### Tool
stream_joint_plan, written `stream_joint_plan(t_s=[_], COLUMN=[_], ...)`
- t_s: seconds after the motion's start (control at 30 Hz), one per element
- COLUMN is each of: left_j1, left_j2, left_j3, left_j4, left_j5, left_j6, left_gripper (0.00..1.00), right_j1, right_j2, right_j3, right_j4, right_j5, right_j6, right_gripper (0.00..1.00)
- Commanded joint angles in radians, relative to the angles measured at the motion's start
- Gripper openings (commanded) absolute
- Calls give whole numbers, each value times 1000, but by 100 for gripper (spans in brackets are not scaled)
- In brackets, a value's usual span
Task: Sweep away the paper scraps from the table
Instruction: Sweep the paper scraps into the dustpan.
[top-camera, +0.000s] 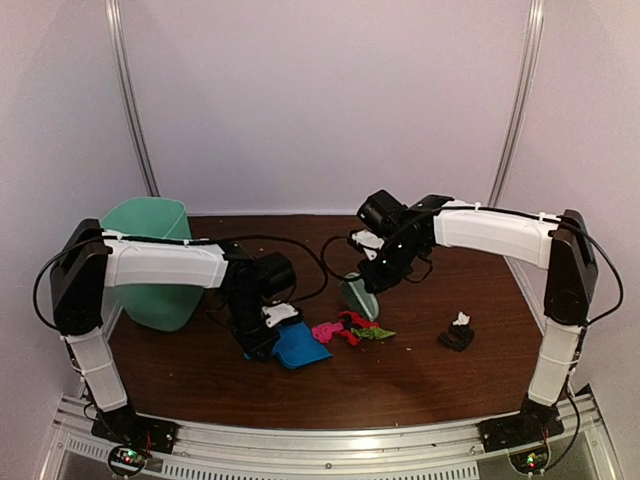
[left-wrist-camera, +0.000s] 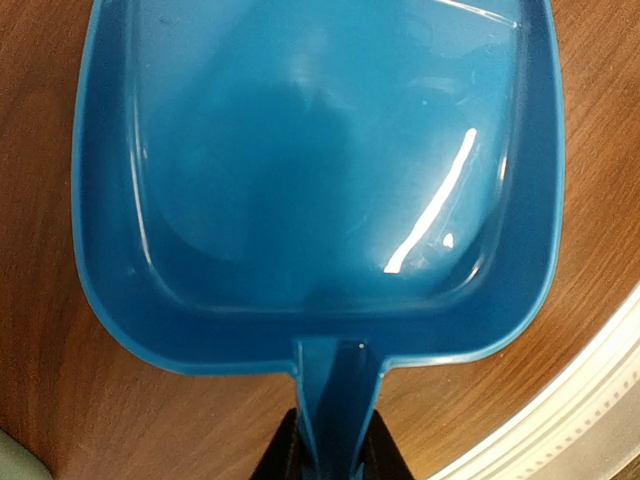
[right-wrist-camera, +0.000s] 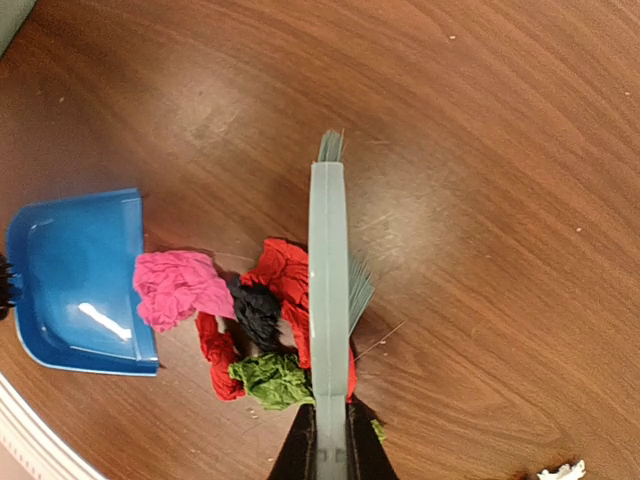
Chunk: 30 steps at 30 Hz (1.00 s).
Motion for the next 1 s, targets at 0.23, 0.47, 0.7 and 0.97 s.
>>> stream_joint_plan(t_s=[0.23,0.47,0.7,0.97], left_j1=[-7,-56,-93,-122], left_j2=[27,30,25,19], left_j3=[29,32,17,-14], left_j4=[32,64,105,125], left_j5=[42,69,104,116], left_j6=[11,-22,-72,-106], left_gripper=[0,0,0,0], right_j1=[41,40,28,-31], right_j2=[-29,-84,-197,-418], right_j3=[-80,-168,-330,-484], right_j4=[99,208,360,436], right_j5=[-226,-314,-344,-291], right_j6=[127,260,390,435], right_gripper=[0,0,0,0])
